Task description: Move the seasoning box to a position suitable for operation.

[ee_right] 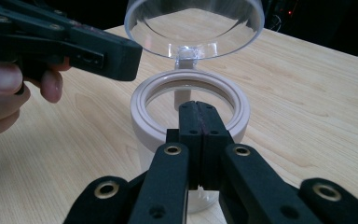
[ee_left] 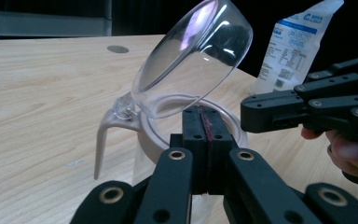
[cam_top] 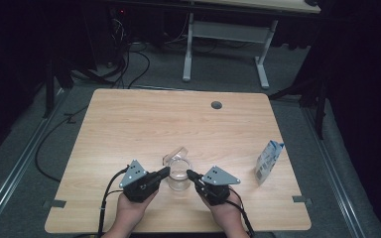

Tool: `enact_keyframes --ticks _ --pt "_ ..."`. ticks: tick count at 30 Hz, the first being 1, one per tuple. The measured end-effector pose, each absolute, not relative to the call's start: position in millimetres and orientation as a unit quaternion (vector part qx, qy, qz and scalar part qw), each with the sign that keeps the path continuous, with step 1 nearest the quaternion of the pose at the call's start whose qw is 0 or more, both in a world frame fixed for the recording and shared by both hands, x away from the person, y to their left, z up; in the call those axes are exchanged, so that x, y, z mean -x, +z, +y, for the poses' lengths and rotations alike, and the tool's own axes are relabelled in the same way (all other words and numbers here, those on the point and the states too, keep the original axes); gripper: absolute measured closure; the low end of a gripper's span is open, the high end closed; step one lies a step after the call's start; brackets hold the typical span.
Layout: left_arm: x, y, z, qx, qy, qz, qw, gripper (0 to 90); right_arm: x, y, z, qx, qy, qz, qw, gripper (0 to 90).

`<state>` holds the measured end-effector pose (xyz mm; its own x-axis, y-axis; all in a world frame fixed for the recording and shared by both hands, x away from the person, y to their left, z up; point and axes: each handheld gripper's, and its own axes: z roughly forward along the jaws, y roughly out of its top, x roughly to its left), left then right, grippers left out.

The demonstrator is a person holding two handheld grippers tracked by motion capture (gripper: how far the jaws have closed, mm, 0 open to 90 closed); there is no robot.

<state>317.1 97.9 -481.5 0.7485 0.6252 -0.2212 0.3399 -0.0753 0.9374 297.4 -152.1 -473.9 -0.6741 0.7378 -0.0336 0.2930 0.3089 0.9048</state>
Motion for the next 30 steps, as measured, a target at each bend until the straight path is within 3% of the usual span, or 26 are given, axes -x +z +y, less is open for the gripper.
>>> enact_keyframes --ticks 30 --pt "-326 -487 114 -0.717 0.139 0.355 0.584 89.8 -295 -473 -152 -0.329 0.487 0.777 0.228 86.3"
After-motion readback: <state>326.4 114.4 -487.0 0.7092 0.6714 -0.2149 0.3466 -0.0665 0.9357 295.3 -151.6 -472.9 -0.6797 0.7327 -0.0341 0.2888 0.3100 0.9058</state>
